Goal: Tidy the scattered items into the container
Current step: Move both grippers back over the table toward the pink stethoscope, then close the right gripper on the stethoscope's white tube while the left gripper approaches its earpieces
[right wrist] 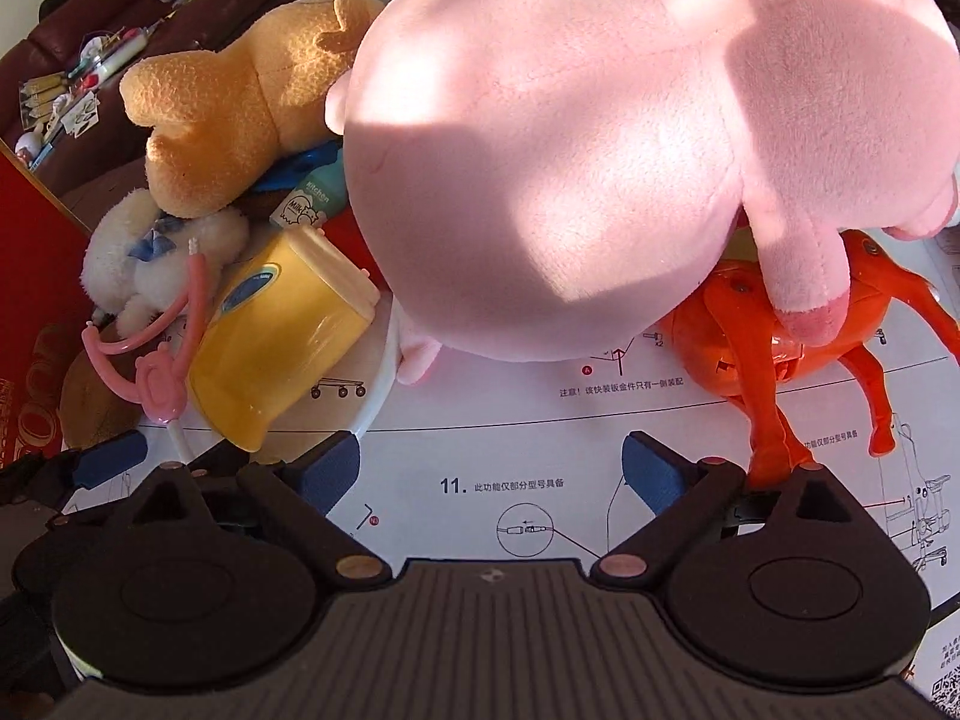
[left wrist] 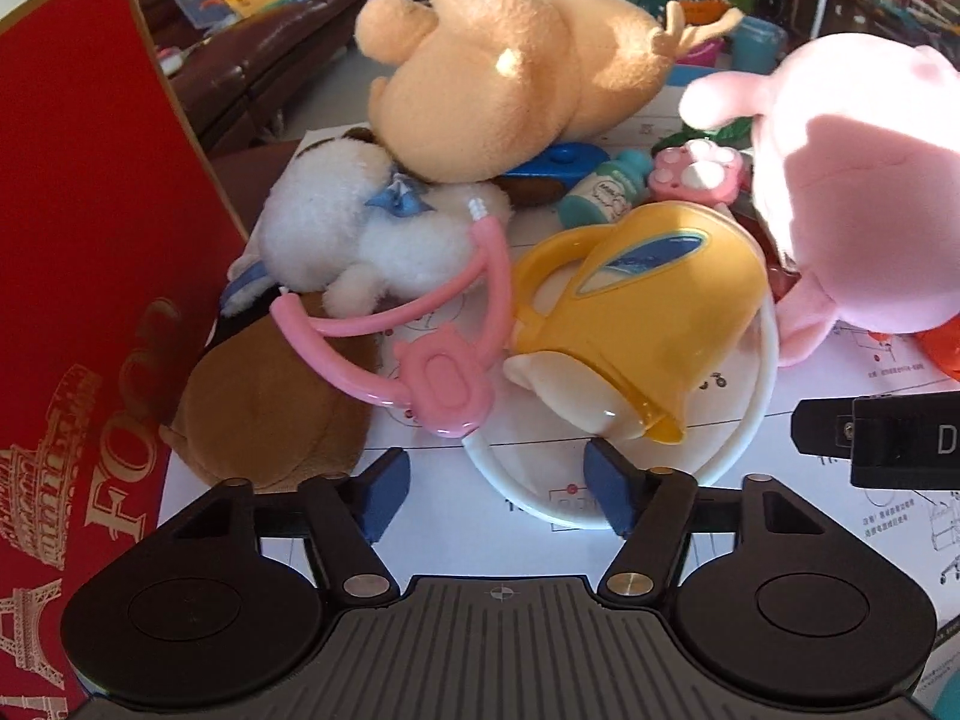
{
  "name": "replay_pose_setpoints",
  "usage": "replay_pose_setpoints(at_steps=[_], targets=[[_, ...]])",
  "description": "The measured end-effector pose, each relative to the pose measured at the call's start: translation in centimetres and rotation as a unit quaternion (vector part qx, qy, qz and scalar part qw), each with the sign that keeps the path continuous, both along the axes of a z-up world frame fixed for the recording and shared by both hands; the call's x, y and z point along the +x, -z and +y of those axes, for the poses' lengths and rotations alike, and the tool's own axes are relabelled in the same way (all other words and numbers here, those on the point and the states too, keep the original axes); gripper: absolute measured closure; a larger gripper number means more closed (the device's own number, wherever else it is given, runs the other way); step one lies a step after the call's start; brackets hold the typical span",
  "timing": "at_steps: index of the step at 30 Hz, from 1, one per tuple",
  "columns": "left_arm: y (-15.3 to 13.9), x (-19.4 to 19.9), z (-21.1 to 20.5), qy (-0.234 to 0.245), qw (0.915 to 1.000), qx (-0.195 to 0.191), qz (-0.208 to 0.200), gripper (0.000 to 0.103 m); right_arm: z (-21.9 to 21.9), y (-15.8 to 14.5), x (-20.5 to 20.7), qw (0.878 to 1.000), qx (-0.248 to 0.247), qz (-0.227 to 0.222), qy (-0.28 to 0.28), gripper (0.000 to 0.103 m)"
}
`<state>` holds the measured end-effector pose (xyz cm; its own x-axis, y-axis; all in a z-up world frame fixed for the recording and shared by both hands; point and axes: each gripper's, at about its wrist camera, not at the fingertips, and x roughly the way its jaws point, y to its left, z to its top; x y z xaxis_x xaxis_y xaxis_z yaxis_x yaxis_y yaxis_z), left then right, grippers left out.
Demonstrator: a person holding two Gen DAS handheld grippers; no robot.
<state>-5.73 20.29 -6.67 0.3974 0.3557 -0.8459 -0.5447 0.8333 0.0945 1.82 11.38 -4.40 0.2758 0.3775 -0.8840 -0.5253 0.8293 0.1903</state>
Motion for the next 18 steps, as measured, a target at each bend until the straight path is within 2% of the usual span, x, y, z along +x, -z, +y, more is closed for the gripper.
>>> replay_pose_setpoints(at_steps=[2,4,6,10,18], targets=[[-0.2,-0.1,0.0,0.008,0.9998,-0.019,-0.001,0.045,-0.4,0.1,0.1,1.0,0.001,0.006,0.0,0.008],[-0.2,-0.2,-0.9,0.023,0.9995,-0.02,0.005,0.053,-1.0,0.3,0.2,1.0,0.004,0.019,0.002,0.008],[-0.2,-0.7,-1.8,0.031,0.9993,-0.014,0.011,0.053,-1.6,0.5,0.3,1.0,0.004,0.028,0.009,0.008],[-0.3,-2.3,-2.7,0.041,0.9979,-0.049,0.014,0.053,-2.8,0.5,0.1,1.0,0.001,0.029,0.008,0.008],[-0.9,-6.0,-6.2,0.097,0.9928,-0.063,0.033,0.049,-5.2,0.2,-0.8,0.999,0.01,0.035,-0.012,0.008]])
